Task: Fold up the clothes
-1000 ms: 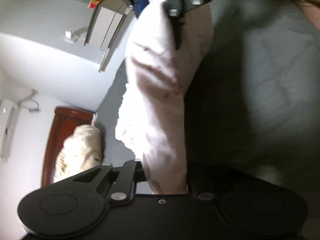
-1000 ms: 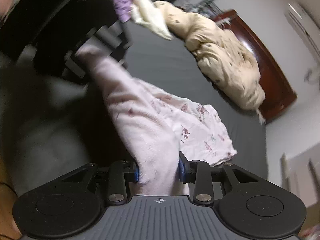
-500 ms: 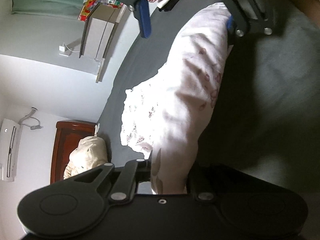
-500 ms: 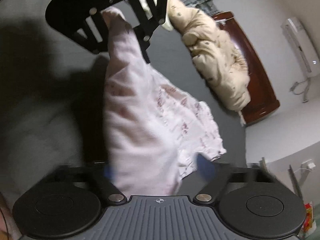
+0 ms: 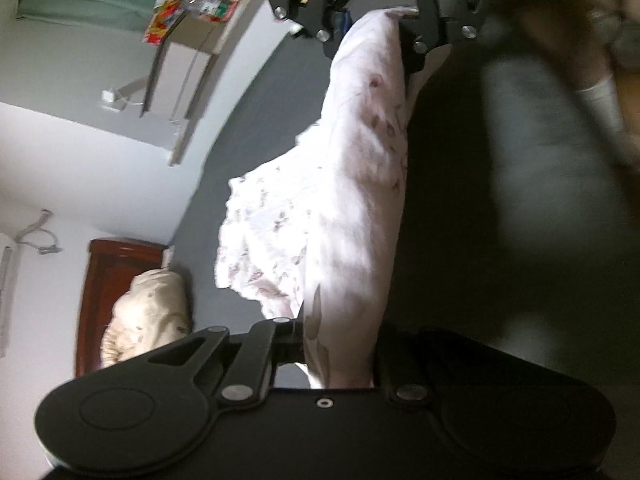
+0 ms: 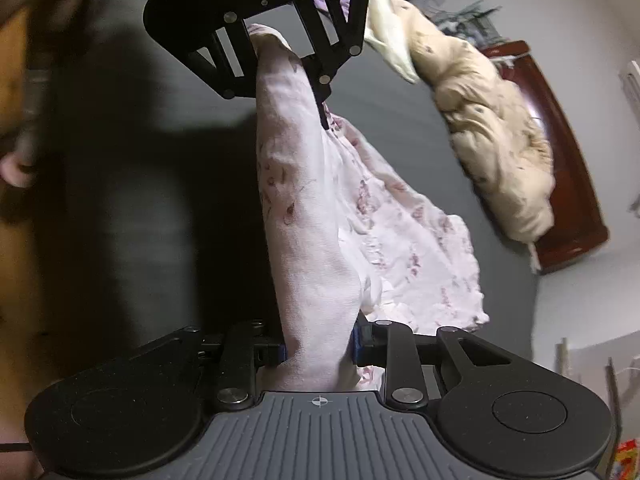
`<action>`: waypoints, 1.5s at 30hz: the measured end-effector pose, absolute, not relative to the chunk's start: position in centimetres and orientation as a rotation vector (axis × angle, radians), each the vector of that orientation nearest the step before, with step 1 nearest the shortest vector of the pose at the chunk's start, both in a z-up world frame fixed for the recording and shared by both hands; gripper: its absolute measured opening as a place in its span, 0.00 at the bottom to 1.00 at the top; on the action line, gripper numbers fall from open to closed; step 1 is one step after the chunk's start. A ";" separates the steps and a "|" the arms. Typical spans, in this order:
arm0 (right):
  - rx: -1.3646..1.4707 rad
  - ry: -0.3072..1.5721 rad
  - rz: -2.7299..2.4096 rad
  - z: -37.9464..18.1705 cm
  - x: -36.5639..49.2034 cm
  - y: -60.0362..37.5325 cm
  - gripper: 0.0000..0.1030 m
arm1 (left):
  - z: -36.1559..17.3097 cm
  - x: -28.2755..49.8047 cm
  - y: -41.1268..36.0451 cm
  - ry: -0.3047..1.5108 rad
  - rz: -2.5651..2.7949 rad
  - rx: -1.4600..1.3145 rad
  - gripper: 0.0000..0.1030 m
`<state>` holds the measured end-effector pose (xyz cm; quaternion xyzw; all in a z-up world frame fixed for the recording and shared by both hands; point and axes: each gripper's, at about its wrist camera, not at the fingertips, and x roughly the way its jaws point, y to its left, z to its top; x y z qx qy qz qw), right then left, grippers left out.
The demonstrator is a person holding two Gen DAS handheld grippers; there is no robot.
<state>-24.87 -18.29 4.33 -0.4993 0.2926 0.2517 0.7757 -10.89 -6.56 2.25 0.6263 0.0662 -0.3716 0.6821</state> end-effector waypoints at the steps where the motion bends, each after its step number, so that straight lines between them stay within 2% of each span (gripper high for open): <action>1: -1.066 0.649 0.568 4.6 -25.9 -18.0 0.27 | 2.3 -12.0 -5.8 0.159 -0.854 1.407 0.10; 11: -0.900 0.813 0.760 9.2 -33.9 -15.9 0.27 | 6.2 -21.5 -0.4 0.352 -1.058 1.294 0.10; 15: -0.844 0.859 0.802 10.7 -32.5 -16.3 0.27 | 8.4 -22.2 0.5 0.438 -1.115 1.252 0.10; 25: -0.558 1.070 0.911 14.4 -22.2 -19.4 0.27 | 12.1 -13.2 -3.1 0.643 -1.227 1.175 0.10; 31: -0.451 1.143 0.909 15.2 -15.8 -21.2 0.28 | 13.9 -8.2 -5.3 0.690 -1.229 1.181 0.14; 38: -0.424 1.206 0.855 13.9 -9.1 -23.9 0.28 | 12.5 -2.0 -8.4 0.769 -1.182 1.140 0.16; 45: -0.394 1.268 0.811 9.7 -3.6 -25.5 0.28 | 9.4 3.0 -10.3 0.867 -1.141 1.089 0.16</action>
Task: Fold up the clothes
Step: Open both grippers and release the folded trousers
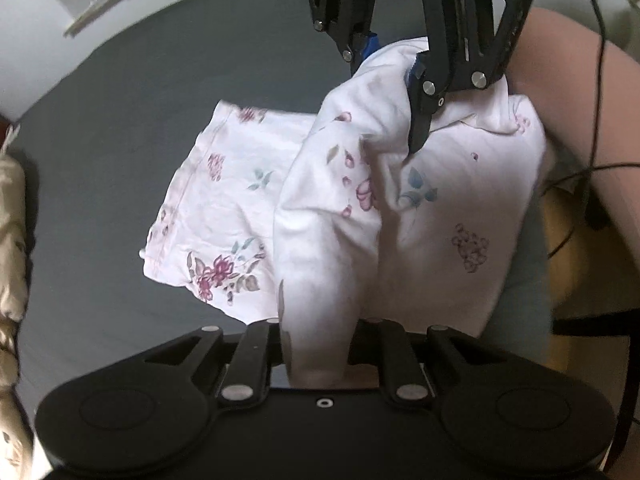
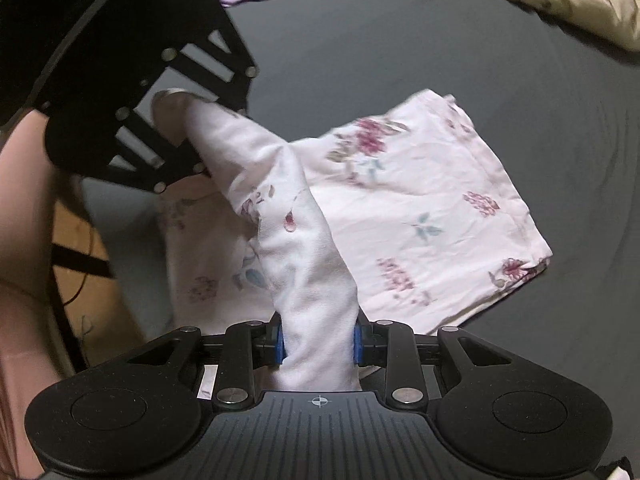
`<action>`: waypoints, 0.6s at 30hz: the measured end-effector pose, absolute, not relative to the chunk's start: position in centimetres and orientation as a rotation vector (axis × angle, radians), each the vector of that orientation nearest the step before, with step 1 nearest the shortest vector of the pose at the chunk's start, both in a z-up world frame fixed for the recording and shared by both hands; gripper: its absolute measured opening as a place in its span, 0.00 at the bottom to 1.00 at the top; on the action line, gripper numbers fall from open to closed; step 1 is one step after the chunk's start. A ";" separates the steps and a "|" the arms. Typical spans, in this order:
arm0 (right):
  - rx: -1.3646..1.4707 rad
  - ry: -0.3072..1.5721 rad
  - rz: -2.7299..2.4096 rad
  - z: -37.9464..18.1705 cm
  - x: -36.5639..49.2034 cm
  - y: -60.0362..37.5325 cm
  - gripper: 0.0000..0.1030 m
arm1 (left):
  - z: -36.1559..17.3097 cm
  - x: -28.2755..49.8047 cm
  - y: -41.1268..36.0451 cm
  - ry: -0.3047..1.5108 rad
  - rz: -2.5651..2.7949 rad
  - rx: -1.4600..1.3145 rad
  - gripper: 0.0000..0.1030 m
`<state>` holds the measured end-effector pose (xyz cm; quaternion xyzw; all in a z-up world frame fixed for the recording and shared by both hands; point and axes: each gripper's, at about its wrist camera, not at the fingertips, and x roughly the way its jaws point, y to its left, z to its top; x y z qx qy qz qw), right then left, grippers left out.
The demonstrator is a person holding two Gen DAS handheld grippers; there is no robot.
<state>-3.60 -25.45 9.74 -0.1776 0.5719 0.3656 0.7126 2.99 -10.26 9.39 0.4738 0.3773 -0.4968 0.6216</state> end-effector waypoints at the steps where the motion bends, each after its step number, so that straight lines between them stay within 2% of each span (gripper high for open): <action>1: -0.379 1.284 0.806 9.0 -2.8 -25.7 0.28 | 8.9 3.7 -10.5 0.885 -1.133 1.075 0.17; 2: -0.356 1.306 0.803 8.3 -2.1 -26.0 0.28 | 8.4 4.5 -10.7 0.908 -1.128 1.061 0.18; 4: -0.307 1.332 0.779 7.1 -1.1 -26.9 0.35 | 7.4 5.7 -10.8 0.931 -1.109 1.039 0.25; 6: -0.263 1.329 0.750 6.5 -0.5 -28.0 0.41 | 6.6 6.9 -10.8 0.950 -1.089 1.012 0.39; 11: -0.150 1.288 0.676 6.5 0.3 -31.1 0.56 | 5.9 9.3 -9.9 0.992 -1.048 0.911 0.51; 18: 0.054 1.145 0.531 8.8 -1.5 -36.3 0.56 | 6.7 10.9 -6.4 1.009 -0.945 0.754 0.55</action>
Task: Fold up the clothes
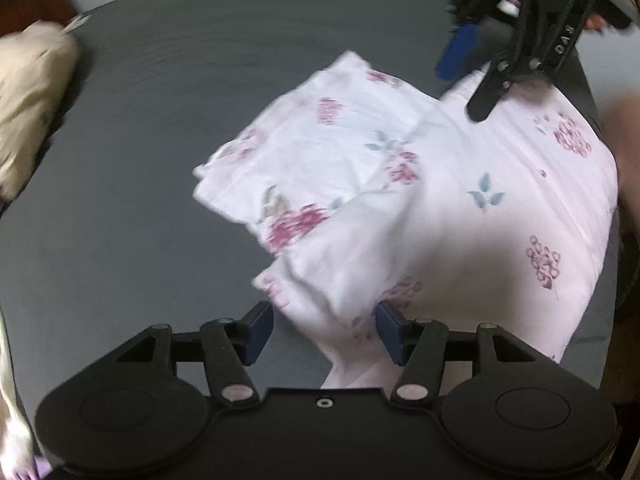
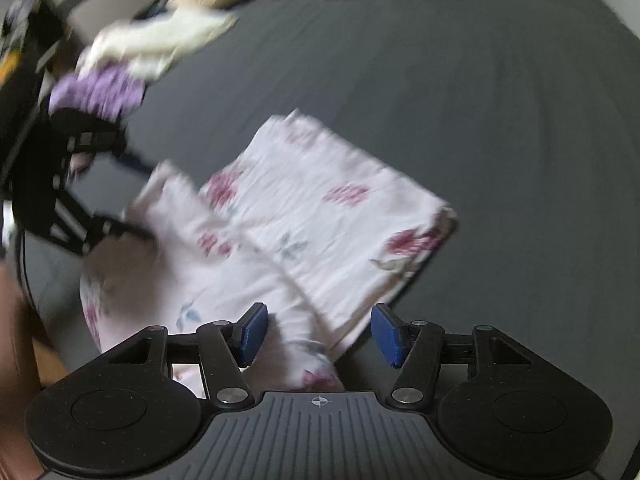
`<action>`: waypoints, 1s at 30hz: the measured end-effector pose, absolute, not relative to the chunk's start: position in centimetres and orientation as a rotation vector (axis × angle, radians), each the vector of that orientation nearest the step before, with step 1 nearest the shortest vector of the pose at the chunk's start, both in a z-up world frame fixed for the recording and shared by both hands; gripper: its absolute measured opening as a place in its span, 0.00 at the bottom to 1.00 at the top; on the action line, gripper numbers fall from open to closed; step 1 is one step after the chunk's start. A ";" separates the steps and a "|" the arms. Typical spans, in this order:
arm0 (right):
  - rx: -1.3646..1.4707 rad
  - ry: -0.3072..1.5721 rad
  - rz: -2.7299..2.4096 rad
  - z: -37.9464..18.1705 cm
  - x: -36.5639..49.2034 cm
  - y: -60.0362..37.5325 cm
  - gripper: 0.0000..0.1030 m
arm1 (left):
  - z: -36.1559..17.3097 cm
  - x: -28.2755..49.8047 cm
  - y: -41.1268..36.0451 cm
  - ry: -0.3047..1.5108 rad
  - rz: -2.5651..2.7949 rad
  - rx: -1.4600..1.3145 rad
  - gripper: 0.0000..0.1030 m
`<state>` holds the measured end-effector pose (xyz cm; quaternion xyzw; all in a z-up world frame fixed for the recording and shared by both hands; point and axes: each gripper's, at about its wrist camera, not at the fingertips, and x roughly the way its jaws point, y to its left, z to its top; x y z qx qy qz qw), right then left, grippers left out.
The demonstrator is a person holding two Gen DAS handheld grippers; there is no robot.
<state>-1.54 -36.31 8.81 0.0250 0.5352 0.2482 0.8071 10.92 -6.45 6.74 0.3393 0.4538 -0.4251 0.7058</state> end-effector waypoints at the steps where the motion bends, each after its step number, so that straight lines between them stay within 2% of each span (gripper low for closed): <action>1: 0.092 1.128 0.516 9.0 -2.1 -36.9 0.56 | 6.9 10.9 -5.7 1.019 -0.931 0.719 0.55; 8: 0.376 0.969 0.378 10.1 -9.2 -39.7 0.56 | 7.5 9.0 -1.9 1.036 -0.863 0.504 0.57; 12: 0.393 0.940 0.339 9.6 -13.8 -38.5 0.57 | 7.2 5.5 -0.3 1.042 -0.829 0.419 0.58; 16: 0.338 0.947 0.352 8.8 -17.4 -35.9 0.56 | 6.7 1.9 1.0 1.039 -0.837 0.386 0.58; 21: 0.104 0.942 0.382 8.3 -20.4 -31.6 0.56 | 5.8 -1.0 2.4 1.034 -0.843 0.299 0.57; 22: 0.070 0.944 0.389 8.2 -20.7 -30.9 0.56 | 5.6 -1.4 2.4 1.035 -0.844 0.289 0.56; 24: 0.012 0.946 0.393 7.9 -21.3 -29.7 0.55 | 5.1 -2.1 2.5 1.027 -0.840 0.283 0.47; 25: -0.012 0.946 0.390 7.7 -21.4 -29.3 0.49 | 4.9 -2.4 2.5 1.019 -0.837 0.283 0.46; 26: -0.031 0.952 0.382 7.4 -21.4 -29.0 0.39 | 4.8 -2.7 2.5 1.011 -0.834 0.282 0.44; 30: -0.033 0.948 0.368 6.9 -21.4 -28.6 0.26 | 4.2 -3.5 2.1 0.959 -0.807 0.297 0.28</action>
